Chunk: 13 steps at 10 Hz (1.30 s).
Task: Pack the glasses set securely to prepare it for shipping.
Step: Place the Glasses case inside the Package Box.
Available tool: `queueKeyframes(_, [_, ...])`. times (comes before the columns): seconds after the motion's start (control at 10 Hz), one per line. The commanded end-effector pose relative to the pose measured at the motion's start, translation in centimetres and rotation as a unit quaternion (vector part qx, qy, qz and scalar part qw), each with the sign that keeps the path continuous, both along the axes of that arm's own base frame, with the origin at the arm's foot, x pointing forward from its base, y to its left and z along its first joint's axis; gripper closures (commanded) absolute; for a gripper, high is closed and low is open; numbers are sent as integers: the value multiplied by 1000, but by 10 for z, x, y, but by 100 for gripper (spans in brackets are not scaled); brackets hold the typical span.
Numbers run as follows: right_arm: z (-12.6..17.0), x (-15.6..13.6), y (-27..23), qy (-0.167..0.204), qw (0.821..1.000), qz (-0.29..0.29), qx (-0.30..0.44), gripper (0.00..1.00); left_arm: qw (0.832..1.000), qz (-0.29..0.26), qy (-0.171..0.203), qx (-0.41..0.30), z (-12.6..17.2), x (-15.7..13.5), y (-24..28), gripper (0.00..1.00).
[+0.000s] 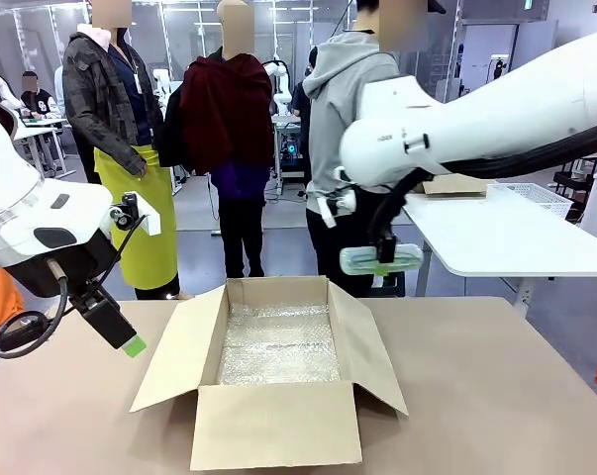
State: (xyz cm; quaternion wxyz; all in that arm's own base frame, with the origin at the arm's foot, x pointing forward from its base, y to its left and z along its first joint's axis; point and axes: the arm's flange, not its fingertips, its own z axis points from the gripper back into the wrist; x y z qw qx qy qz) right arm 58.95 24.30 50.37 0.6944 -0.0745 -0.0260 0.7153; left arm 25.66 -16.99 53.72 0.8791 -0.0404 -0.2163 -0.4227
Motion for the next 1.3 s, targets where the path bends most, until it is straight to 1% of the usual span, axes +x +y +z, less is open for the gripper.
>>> queueKeyframes(0.0, [1,18,47,0,1000,18,-17,59,1000,-6,-8,-1,1,2,0,0])
queueKeyframes(0.2, [-4,22,104,5,999,29,-15,59,1000,-6,-8,-1,1,2,0,0])
queueKeyframes(0.4, [-23,25,154,9,1000,21,-17,59,1000,-6,-8,-1,1,2,0,0])
queueKeyframes(0.5, [-38,30,170,2,999,19,-28,59,1000,-6,-8,-1,1,2,0,0])
queueKeyframes(0.7, [-70,39,191,24,999,19,-15,59,1000,-6,-8,-1,1,2,0,0])
queueKeyframes(0.8, [-86,41,198,27,999,18,-19,59,1000,-6,-8,-1,1,2,0,0])
queueKeyframes(1.1, [-126,44,203,48,999,11,-12,59,1000,-6,-8,-1,1,2,0,0])
queueKeyframes(1.2, [-134,45,205,52,999,12,-10,59,1000,-6,-8,-1,1,2,0,0])
